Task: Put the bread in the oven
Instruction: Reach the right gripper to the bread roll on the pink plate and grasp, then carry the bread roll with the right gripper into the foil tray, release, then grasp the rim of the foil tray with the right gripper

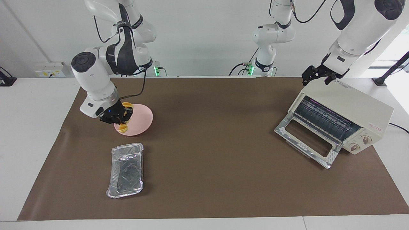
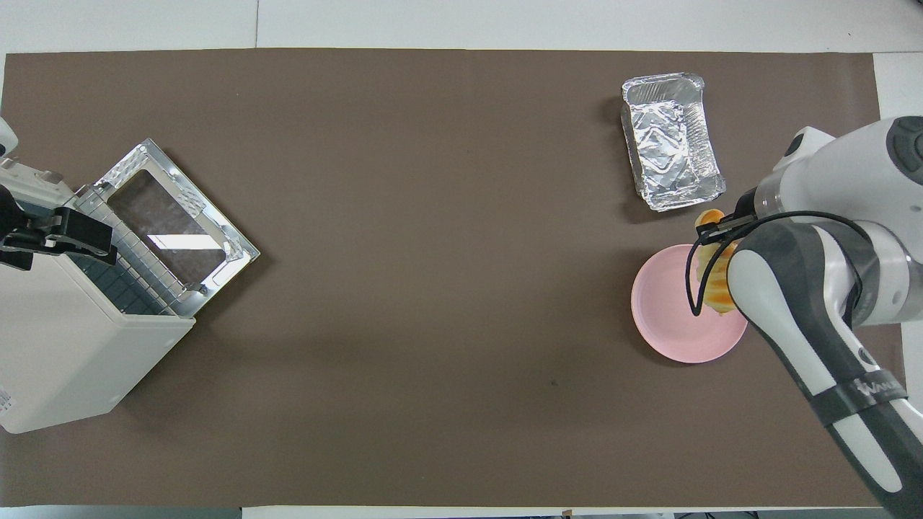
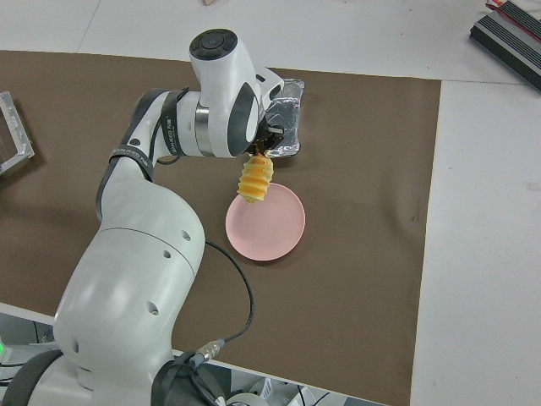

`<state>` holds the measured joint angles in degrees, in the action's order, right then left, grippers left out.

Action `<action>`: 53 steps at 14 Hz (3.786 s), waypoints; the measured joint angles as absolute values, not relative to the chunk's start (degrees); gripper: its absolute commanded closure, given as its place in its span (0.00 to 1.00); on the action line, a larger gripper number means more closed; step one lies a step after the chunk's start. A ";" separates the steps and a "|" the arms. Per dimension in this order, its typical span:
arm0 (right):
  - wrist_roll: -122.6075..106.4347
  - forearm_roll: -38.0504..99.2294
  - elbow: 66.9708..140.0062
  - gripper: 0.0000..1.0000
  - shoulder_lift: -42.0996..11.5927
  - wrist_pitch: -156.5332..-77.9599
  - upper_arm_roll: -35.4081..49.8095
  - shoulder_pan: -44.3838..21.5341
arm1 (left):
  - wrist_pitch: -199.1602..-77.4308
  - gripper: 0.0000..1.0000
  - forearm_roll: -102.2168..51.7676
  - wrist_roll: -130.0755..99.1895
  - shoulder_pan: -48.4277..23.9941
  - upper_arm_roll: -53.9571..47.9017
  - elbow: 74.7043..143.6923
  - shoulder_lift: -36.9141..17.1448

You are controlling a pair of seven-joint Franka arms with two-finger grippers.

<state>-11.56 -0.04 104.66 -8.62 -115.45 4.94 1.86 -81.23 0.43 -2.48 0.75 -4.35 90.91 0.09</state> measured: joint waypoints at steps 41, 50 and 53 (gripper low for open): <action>-21.22 -3.85 73.53 1.00 -43.45 -125.66 3.42 3.36 | -81.23 0.00 0.43 -2.48 0.75 -4.35 90.91 0.09; -21.22 -3.74 73.46 1.00 -42.76 -122.94 3.59 3.37 | -81.23 0.00 0.43 -2.48 0.75 -4.35 90.91 0.09; -20.77 -2.02 72.80 1.00 -39.71 -114.24 4.35 3.01 | -81.23 0.00 0.43 -2.48 0.75 -4.35 90.91 0.09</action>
